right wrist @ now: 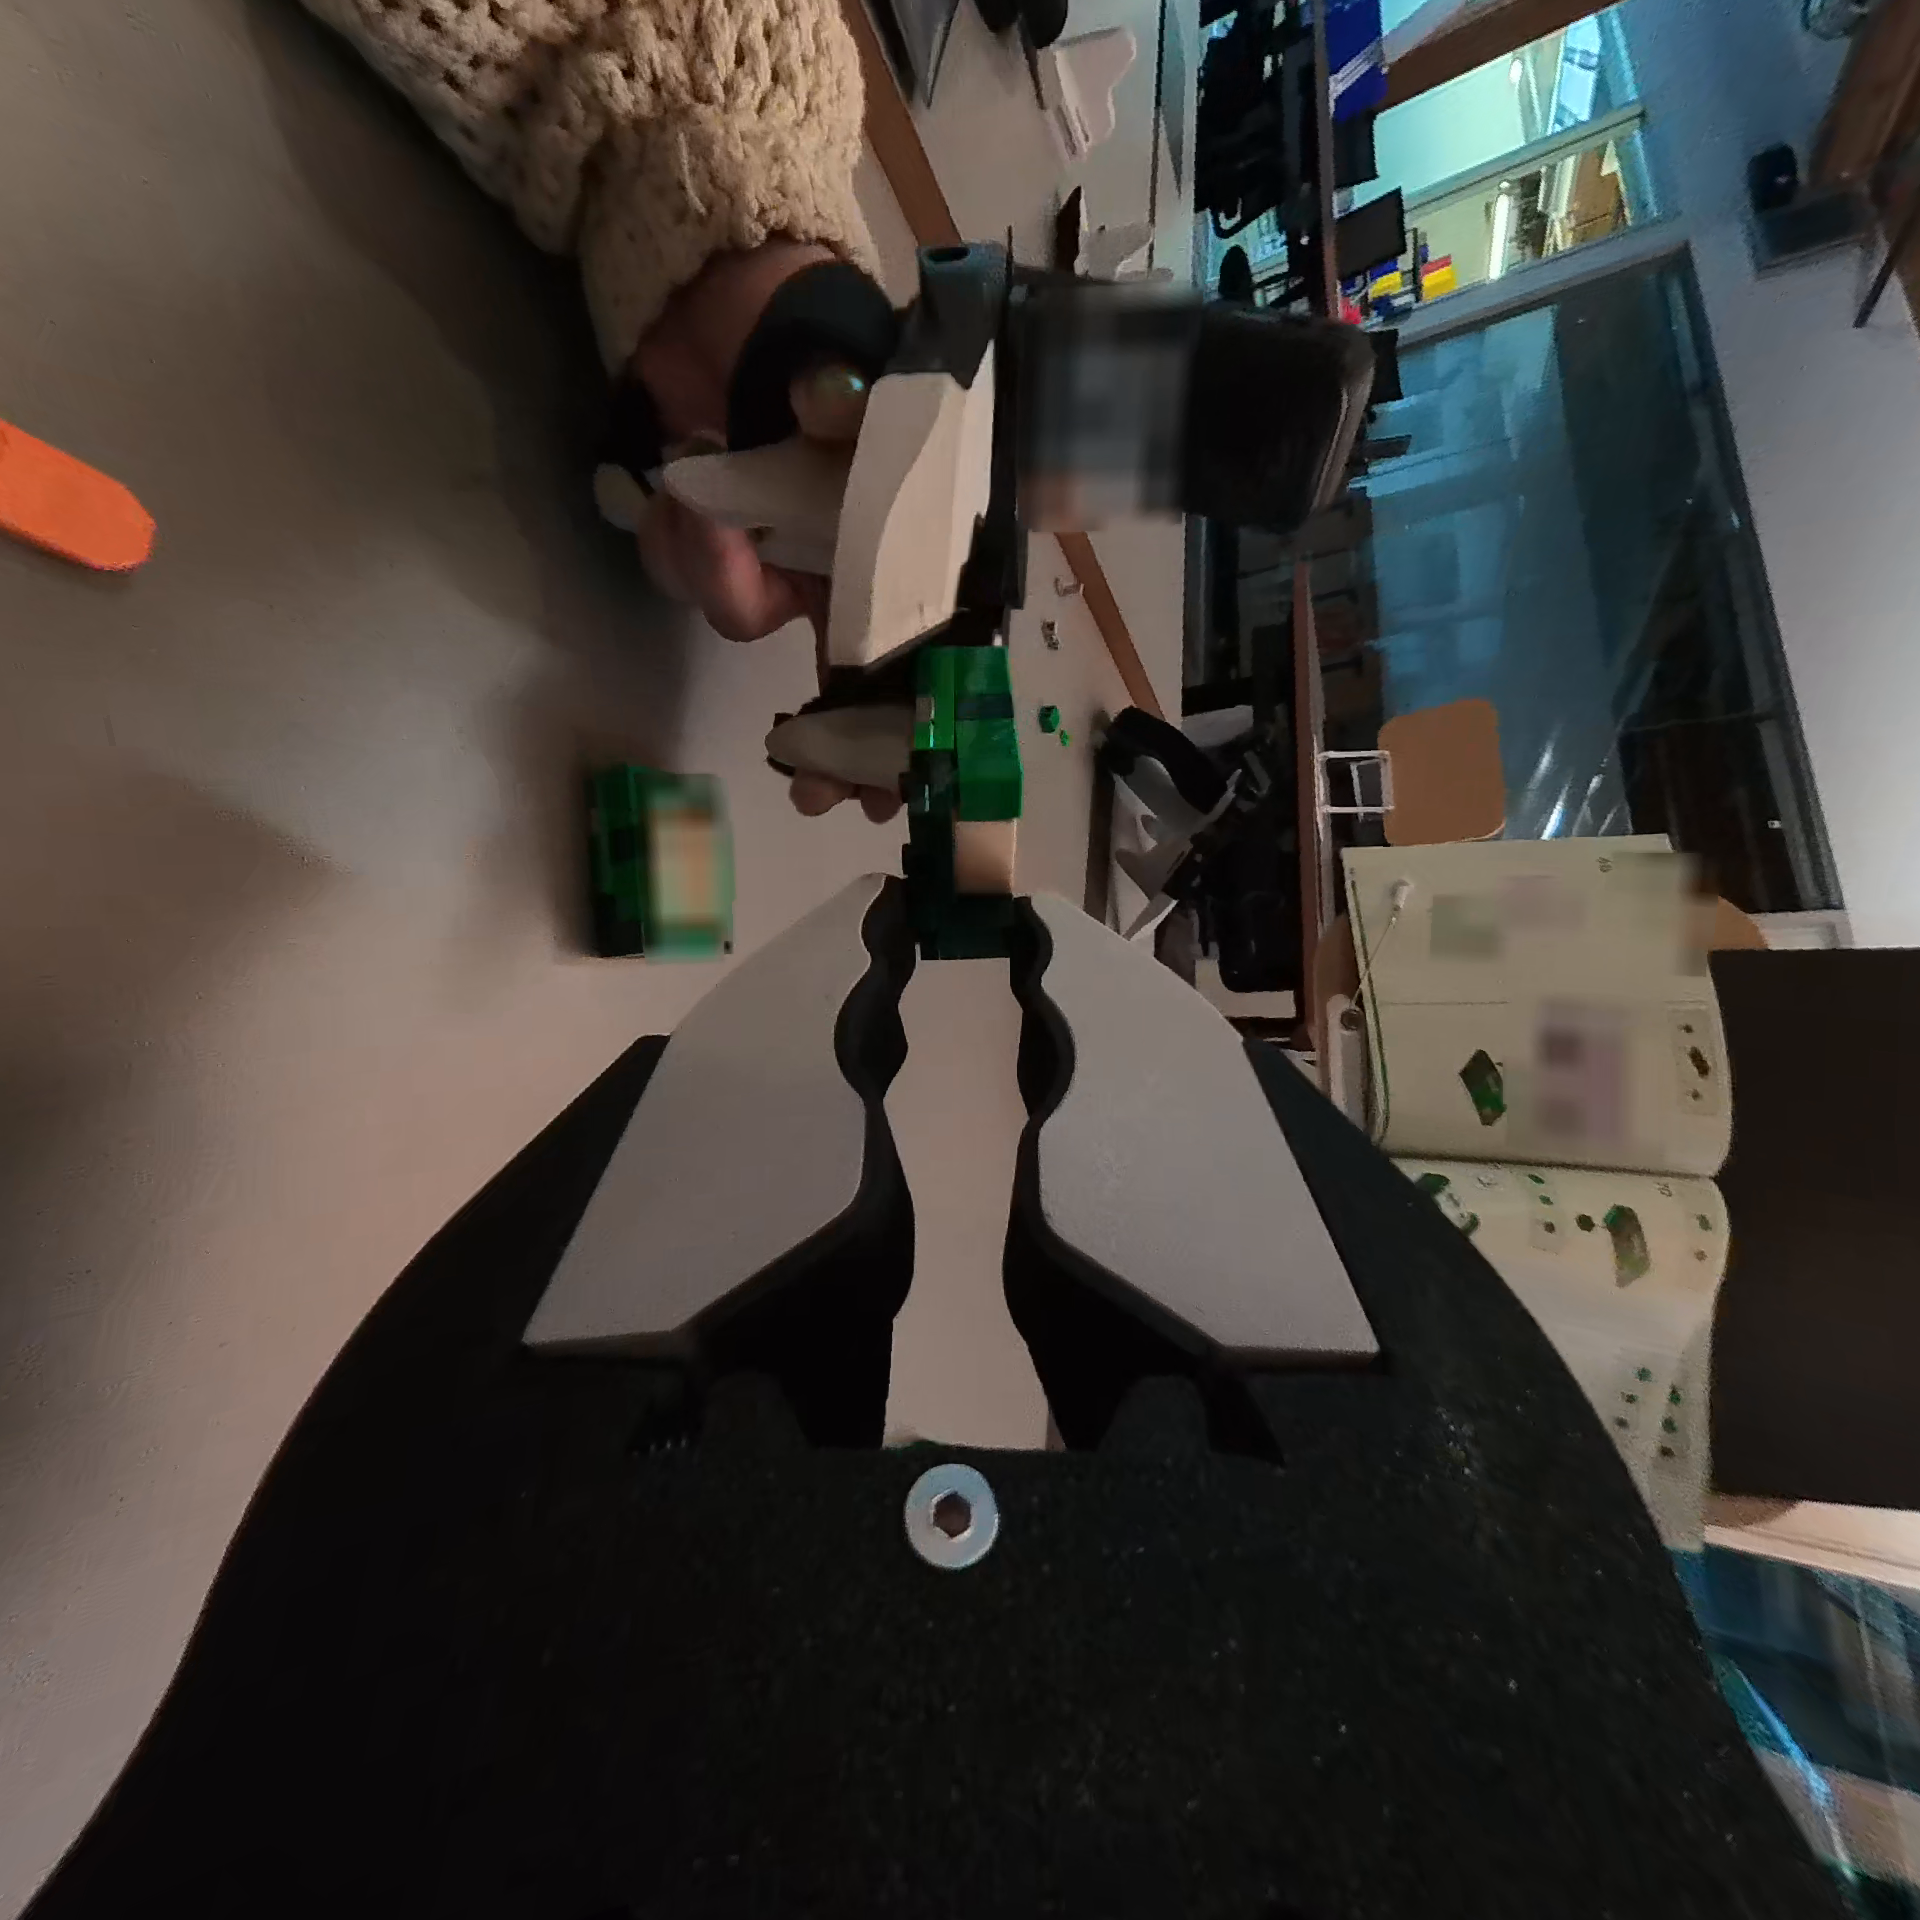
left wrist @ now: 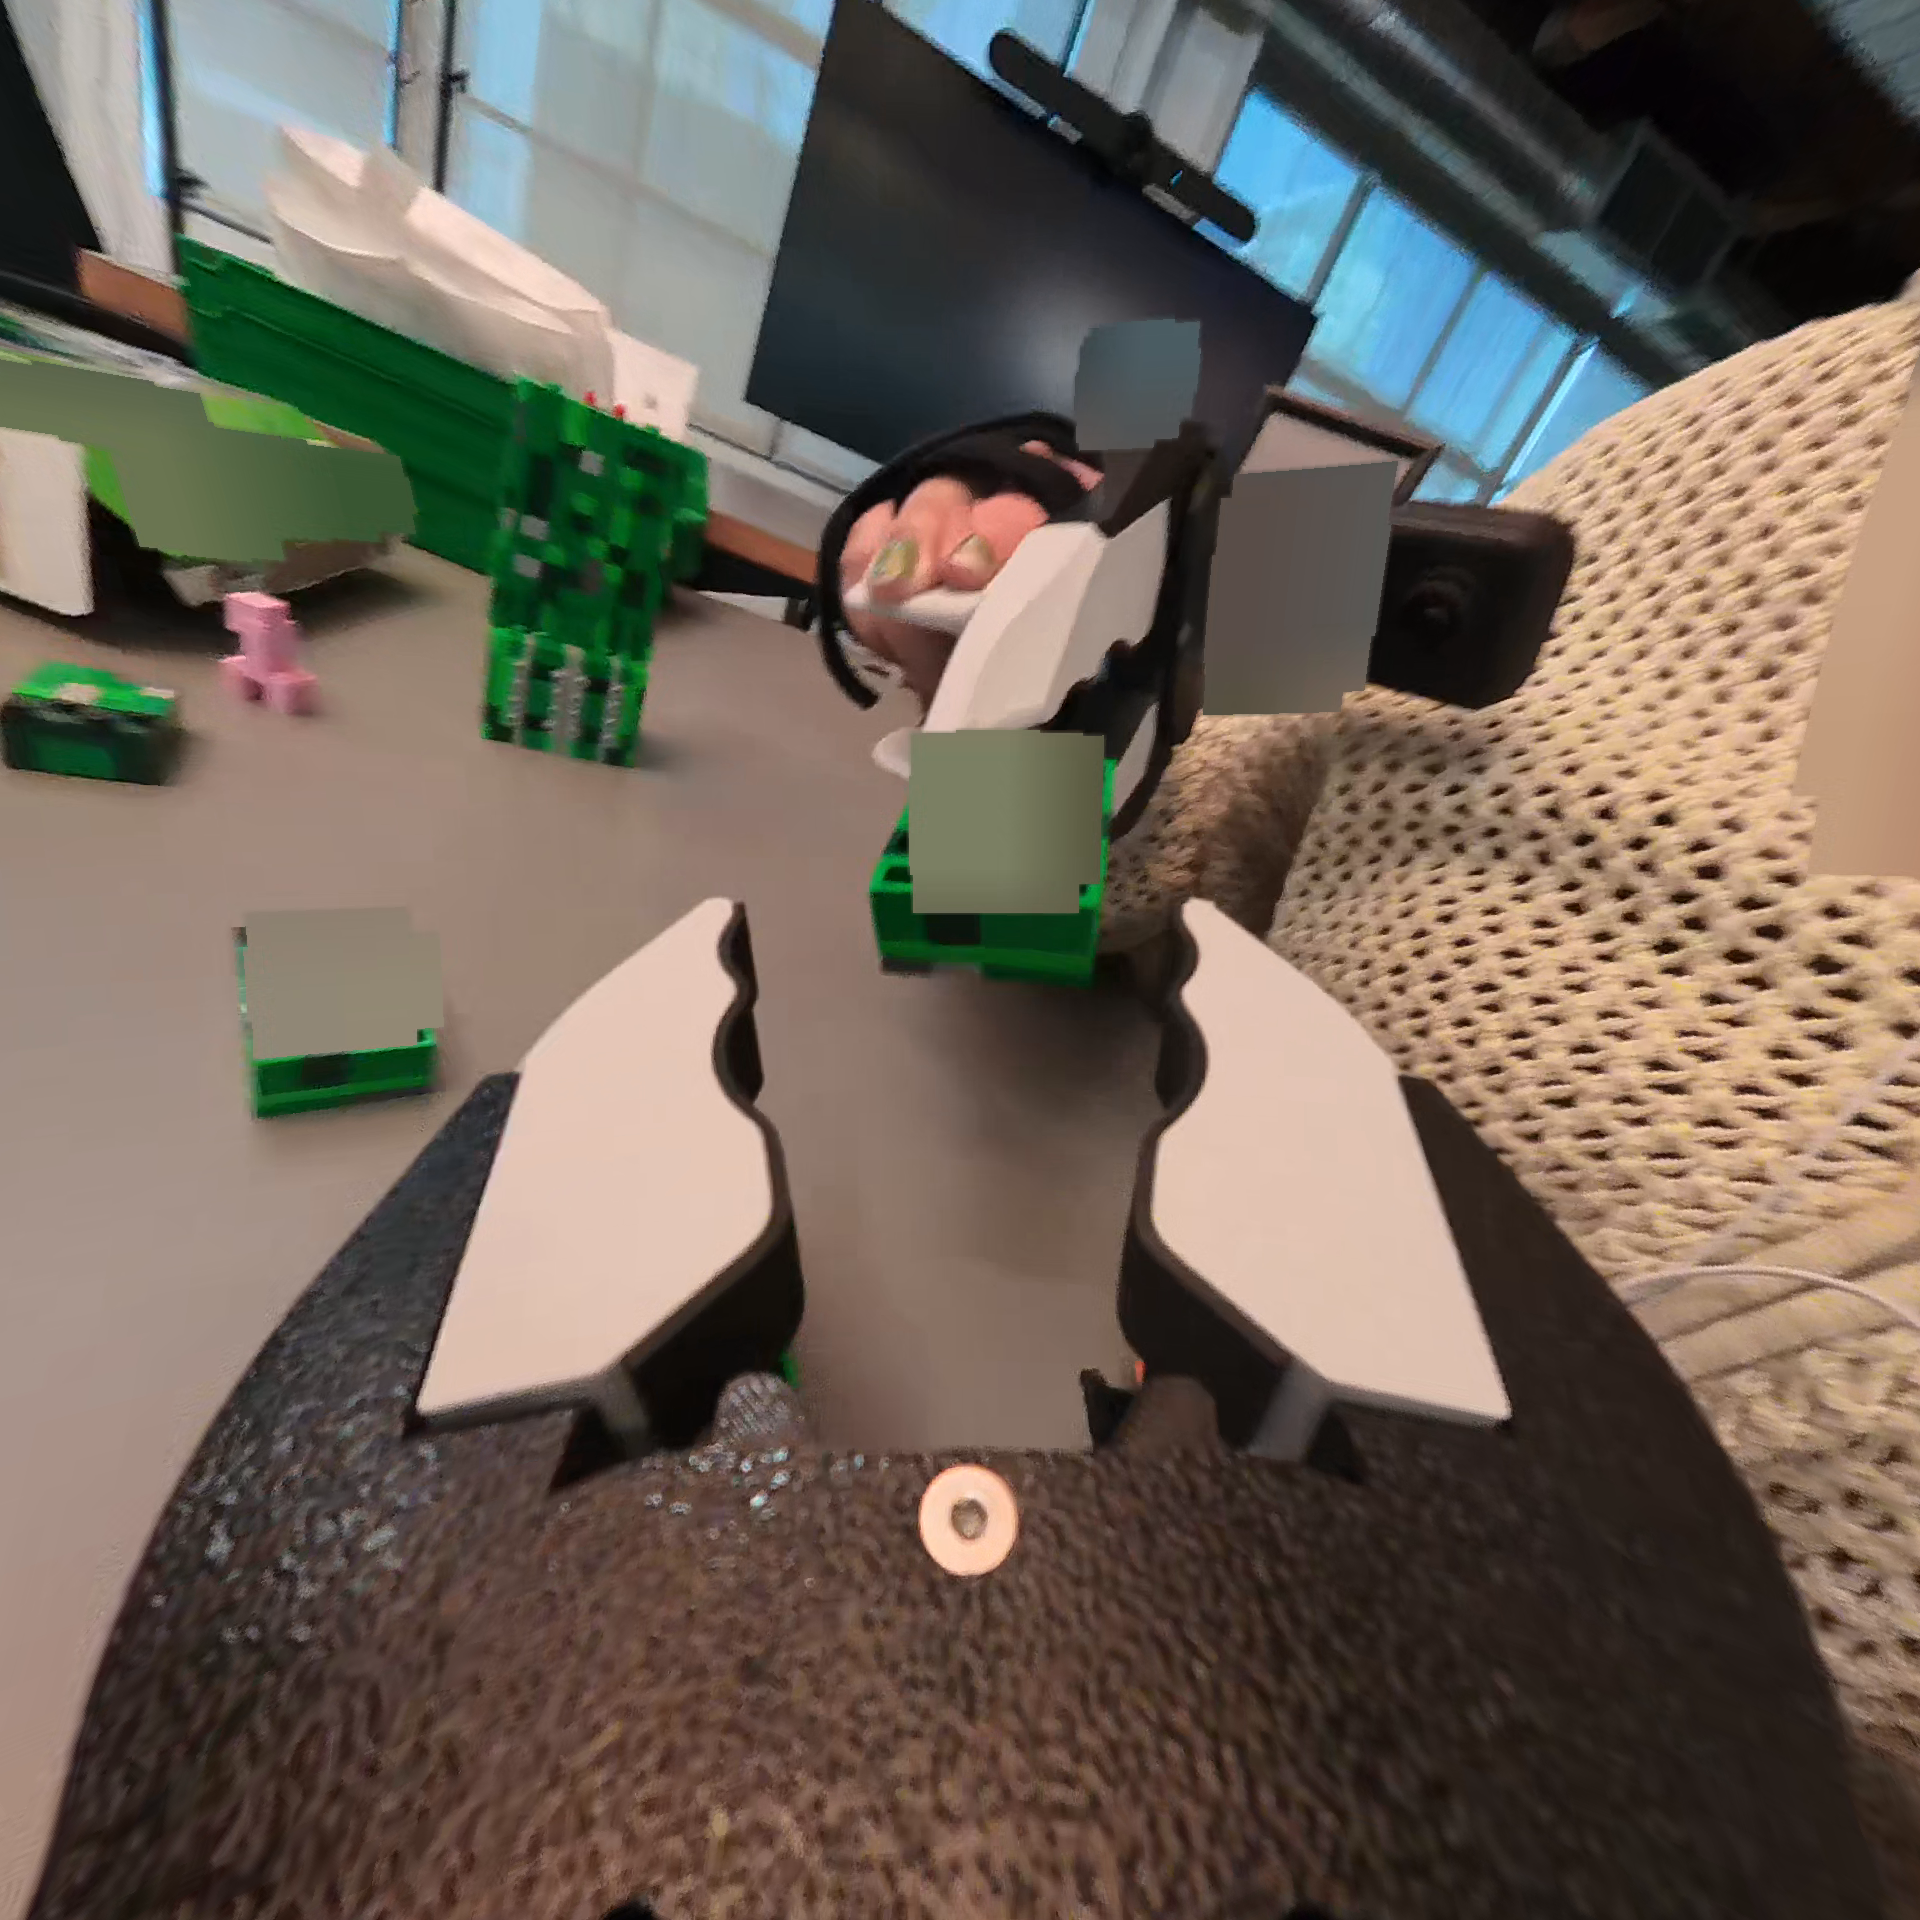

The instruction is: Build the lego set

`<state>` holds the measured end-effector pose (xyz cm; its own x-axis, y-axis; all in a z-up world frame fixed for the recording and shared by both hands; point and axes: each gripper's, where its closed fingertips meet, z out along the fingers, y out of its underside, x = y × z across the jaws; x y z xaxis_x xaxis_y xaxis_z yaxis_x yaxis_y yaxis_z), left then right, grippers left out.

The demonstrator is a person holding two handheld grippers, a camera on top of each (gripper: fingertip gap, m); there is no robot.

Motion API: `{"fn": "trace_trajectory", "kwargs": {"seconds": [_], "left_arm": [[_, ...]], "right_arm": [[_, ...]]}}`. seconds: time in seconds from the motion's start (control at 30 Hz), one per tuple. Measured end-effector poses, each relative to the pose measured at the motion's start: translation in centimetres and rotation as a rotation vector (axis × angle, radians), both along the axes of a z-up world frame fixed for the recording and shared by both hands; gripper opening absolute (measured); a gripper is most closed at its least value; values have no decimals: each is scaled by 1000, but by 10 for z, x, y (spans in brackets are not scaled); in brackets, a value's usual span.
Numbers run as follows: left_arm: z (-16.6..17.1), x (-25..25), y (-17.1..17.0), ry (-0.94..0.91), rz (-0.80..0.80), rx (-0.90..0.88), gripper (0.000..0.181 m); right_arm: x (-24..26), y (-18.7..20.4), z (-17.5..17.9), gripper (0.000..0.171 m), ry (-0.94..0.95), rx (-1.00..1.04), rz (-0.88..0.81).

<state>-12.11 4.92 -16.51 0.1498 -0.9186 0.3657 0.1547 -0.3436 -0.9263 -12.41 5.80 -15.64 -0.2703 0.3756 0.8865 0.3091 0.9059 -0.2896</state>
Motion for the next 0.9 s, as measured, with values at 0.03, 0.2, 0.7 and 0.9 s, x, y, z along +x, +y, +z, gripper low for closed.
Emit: {"fn": "trace_trajectory", "kwargs": {"seconds": [0.03,0.2,0.7,0.9], "left_arm": [[2,0,0,-13,-4,-5,73],[7,-6,-2,-51,-24,-19,45],[5,-8,-2,-9,-19,19,36],[4,-8,-3,-5,-22,16,36]], "right_arm": [[0,0,-1,18,-7,-4,2],[1,-3,-5,18,-32,-7,21],[3,1,-3,27,61,-96,-26],[4,0,-8,18,18,-27,-6]]}}
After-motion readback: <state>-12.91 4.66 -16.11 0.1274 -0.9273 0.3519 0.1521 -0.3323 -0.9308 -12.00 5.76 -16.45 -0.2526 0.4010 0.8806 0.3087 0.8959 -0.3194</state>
